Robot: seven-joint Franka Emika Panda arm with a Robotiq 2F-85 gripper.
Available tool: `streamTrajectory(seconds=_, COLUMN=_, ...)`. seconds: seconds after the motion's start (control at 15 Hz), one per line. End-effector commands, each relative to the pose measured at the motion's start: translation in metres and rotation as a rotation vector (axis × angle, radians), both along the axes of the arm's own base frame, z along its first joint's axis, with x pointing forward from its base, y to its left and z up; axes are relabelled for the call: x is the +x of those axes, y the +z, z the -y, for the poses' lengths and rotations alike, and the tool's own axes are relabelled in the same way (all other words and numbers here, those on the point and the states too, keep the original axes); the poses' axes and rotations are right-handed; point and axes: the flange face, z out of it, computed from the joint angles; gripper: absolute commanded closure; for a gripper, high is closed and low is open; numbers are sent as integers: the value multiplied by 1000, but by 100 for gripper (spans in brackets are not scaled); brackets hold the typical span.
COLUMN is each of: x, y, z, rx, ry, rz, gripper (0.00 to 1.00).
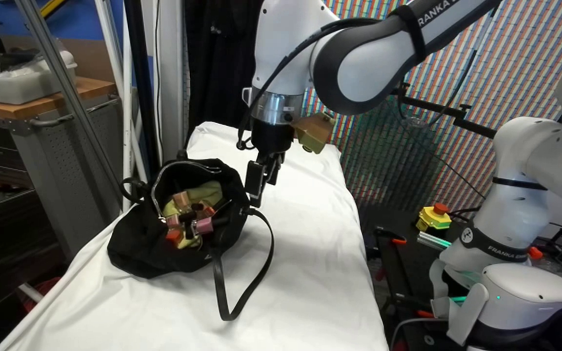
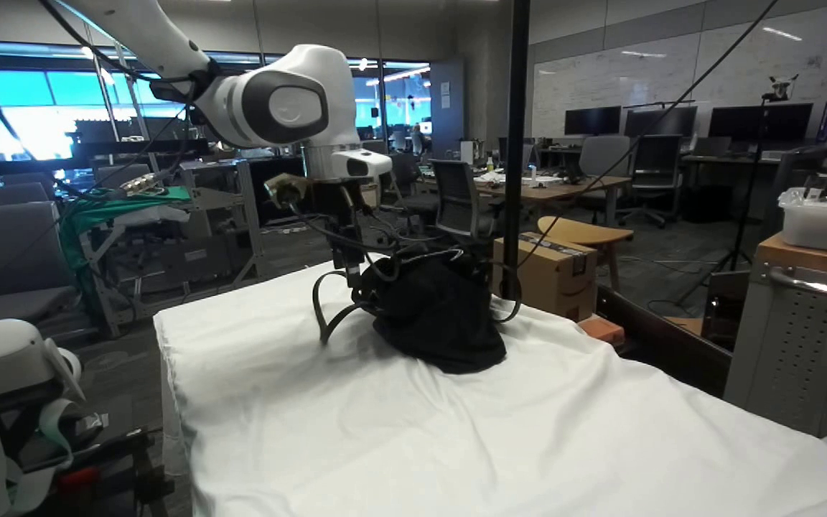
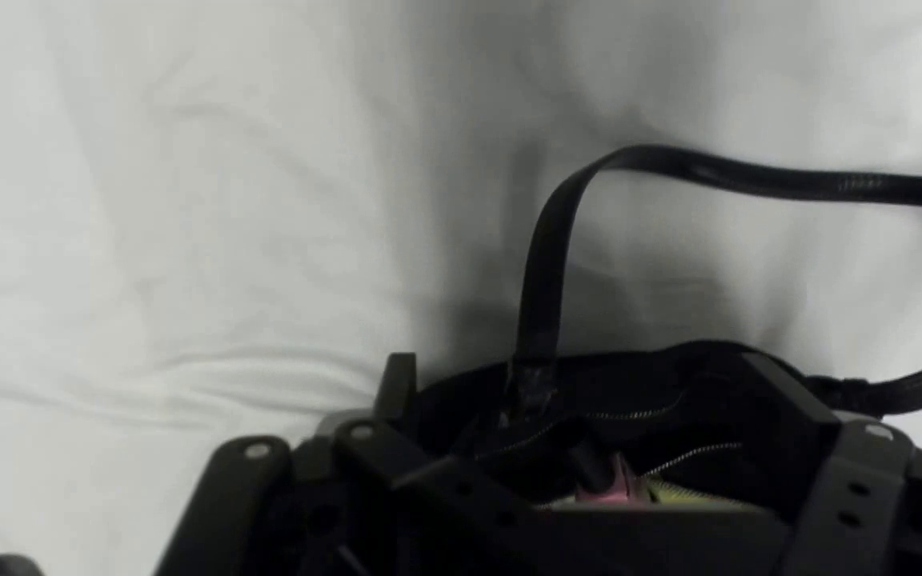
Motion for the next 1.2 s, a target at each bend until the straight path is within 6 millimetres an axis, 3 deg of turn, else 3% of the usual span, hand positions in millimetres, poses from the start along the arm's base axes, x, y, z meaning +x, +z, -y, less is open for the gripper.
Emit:
streamTrajectory(seconds=0.0, x=-38, y=-13, z=1, rx=103, ry=-75, rz=20, gripper=0)
streamTrajectory(seconds=0.27, x=-62, y=-38, z=-1, rx=207, ry=-145, rz=38, gripper=0)
streamTrajectory(seconds=0.53, x=-71, y=-56, z=2, rx=227, ry=-106, rz=126, gripper=0)
streamTrajectory(seconds=0.93, x=-67, y=-71, z=15, rx=220, ry=18, rz=266, gripper=0)
streamTrajectory(seconds=1.13, x=-56, y=-63, z=7, rx=261, ry=95, rz=335, gripper=0)
